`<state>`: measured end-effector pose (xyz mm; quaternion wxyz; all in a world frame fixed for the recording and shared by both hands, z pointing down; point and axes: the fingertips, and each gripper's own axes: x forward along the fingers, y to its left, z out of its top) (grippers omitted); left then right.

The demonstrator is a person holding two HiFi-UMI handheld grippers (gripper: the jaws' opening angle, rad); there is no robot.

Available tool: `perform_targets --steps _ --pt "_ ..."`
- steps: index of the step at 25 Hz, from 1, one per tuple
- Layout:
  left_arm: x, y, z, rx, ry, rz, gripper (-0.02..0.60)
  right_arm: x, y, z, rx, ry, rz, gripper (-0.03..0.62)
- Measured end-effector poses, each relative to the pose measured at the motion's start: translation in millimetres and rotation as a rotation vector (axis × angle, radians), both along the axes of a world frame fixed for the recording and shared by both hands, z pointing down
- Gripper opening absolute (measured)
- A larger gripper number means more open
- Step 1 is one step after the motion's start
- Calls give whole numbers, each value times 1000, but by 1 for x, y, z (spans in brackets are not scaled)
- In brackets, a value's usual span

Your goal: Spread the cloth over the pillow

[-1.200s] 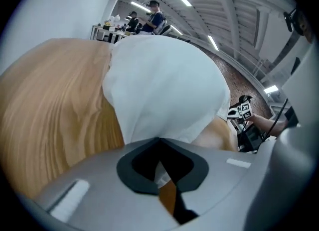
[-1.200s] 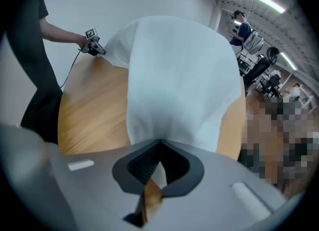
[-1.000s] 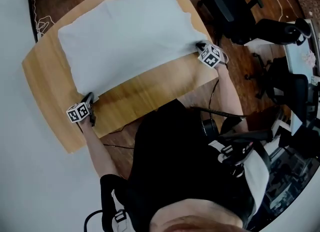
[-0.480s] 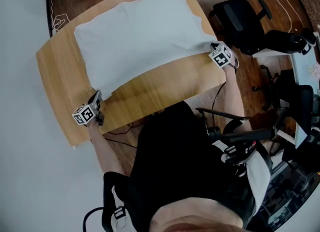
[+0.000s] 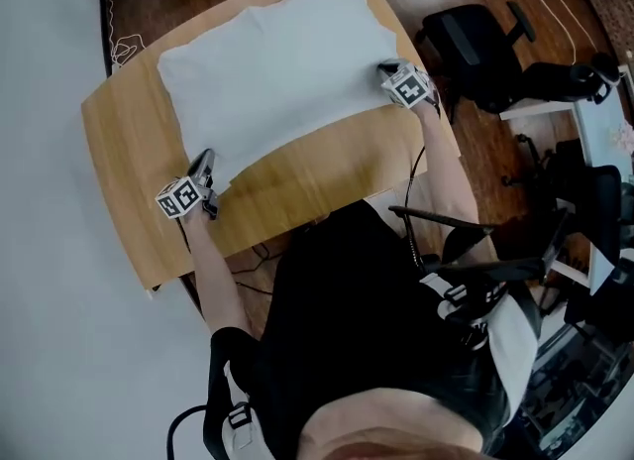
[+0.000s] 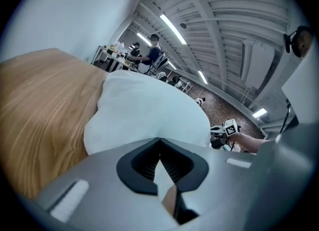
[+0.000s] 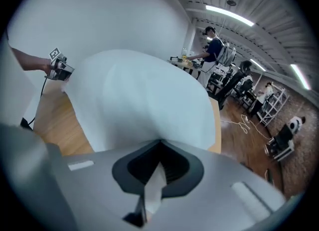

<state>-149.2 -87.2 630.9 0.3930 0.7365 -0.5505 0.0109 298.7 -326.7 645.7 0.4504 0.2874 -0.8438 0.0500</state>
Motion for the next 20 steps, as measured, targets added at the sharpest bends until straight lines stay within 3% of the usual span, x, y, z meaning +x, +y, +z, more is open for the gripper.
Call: perform_targets --steps 2,6,12,14,16,18,20 --pt "3 6 -21 57 5 10 8 8 11 -12 11 14 14 3" --pt "-24 19 -52 154 33 -41 2 20 35 -26 11 -27 57 3" --pt "-10 14 -80 283 144 24 0 14 67 -41 29 -134 100 3" --pt "-12 25 -98 375 260 -21 0 -7 65 -54 69 -187 72 3" --pt "-18 44 -133 543 410 -72 0 -24 70 -63 75 -218 53 3" --pt "-24 54 -168 718 553 -96 0 -22 89 -69 36 -232 83 3" --pt "-29 56 -194 838 671 -112 0 -15 105 -78 30 -255 114 3"
